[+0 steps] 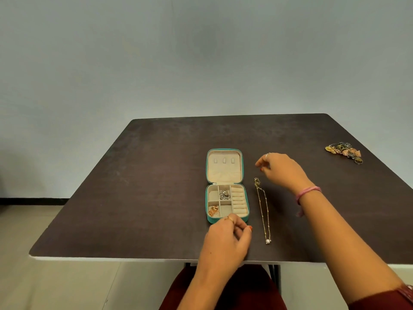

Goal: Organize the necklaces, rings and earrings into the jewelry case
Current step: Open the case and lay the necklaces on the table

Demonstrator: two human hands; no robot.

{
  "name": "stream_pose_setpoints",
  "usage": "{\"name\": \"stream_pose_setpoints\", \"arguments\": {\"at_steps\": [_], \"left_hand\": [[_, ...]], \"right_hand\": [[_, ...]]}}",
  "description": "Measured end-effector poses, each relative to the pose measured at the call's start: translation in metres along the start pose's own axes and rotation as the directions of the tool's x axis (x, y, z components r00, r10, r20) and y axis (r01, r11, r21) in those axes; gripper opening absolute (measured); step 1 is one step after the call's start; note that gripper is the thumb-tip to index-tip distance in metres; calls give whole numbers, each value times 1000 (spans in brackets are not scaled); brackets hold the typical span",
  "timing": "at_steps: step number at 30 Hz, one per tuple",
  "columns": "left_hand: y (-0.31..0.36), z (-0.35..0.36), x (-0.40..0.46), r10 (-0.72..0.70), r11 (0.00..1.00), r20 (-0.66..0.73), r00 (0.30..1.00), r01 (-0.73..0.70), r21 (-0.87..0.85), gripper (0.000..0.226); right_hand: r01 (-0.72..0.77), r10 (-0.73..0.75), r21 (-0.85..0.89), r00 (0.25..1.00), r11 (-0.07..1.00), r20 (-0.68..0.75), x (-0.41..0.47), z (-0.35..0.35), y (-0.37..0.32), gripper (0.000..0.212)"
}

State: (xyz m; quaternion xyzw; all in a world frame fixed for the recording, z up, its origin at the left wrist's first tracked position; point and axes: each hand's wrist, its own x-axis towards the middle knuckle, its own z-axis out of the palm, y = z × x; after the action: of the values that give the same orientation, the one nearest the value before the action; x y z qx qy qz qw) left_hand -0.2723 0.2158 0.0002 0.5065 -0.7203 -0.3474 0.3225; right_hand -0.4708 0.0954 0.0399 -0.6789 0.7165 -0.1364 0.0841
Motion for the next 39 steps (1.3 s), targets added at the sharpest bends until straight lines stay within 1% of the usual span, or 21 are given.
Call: {"name": "stream_pose_setpoints", "arguments": {"at_steps": [1, 2, 4, 5, 8, 10, 11, 13, 15, 19, 24, 26, 28, 31, 33, 35, 39], "left_hand": [[-2, 3, -3, 37, 999, 45, 998, -39, 37, 10], [-3, 8, -6, 91, 989, 92, 992, -101, 108, 15], [-6, 17, -11, 211, 924, 154, 965, -249, 291, 30], [-8, 21, -12, 259, 887, 166, 951, -303, 350, 36], [-11, 29, -9, 324, 824, 177, 929, -369, 430, 45], [-16, 34, -7, 368, 787, 158, 916, -398, 471, 45], [-18, 36, -7, 396, 766, 136, 908, -409, 496, 44], [-18, 38, -8, 413, 760, 103, 905, -405, 509, 40], [-19, 39, -9, 423, 755, 86, 902, -403, 516, 36], [-18, 36, -12, 395, 773, 84, 915, -380, 509, 31], [-21, 39, -11, 386, 792, 70, 920, -369, 487, 31], [-23, 39, -11, 382, 793, 75, 921, -368, 486, 31], [-24, 39, -11, 379, 787, 89, 921, -372, 492, 32], [-22, 39, -11, 364, 792, 90, 927, -359, 494, 34], [-22, 40, -12, 354, 804, 80, 932, -347, 484, 32], [-23, 41, -12, 352, 809, 76, 933, -344, 477, 29], [-25, 42, -12, 354, 803, 81, 932, -347, 485, 27]], "right_hand": [[-19, 18, 25, 999, 999, 43, 2, 2, 5, 25], [-38, 34, 50, 996, 998, 85, 4, 6, 10, 23], [-74, 61, 102, 990, 992, 129, 6, 11, 16, 18], [-95, 77, 143, 989, 985, 129, 6, 13, 18, 16], [-149, 113, 259, 982, 954, 148, 8, 14, 21, 13], [-175, 126, 267, 973, 948, 192, 12, 11, 21, 6], [-184, 130, 259, 969, 948, 211, 14, 10, 21, 6], [-190, 137, 238, 965, 952, 224, 20, 8, 21, 5], [-163, 123, 196, 972, 967, 199, 29, 7, 22, 5], [-91, 73, 118, 986, 989, 153, 41, 9, 22, 17], [-19, 12, 50, 988, 999, 151, 47, 13, 21, 26], [-16, 3, 98, 992, 995, 123, 45, 14, 23, 27], [-23, 1, 202, 994, 979, 109, 41, 14, 28, 25], [-57, 5, 320, 987, 946, 161, 37, 11, 36, 15], [-83, 11, 341, 978, 937, 208, 36, 9, 36, 7], [-103, 24, 334, 973, 937, 231, 37, 8, 33, 6], [-134, 66, 317, 974, 939, 216, 42, 10, 30, 5]]}}
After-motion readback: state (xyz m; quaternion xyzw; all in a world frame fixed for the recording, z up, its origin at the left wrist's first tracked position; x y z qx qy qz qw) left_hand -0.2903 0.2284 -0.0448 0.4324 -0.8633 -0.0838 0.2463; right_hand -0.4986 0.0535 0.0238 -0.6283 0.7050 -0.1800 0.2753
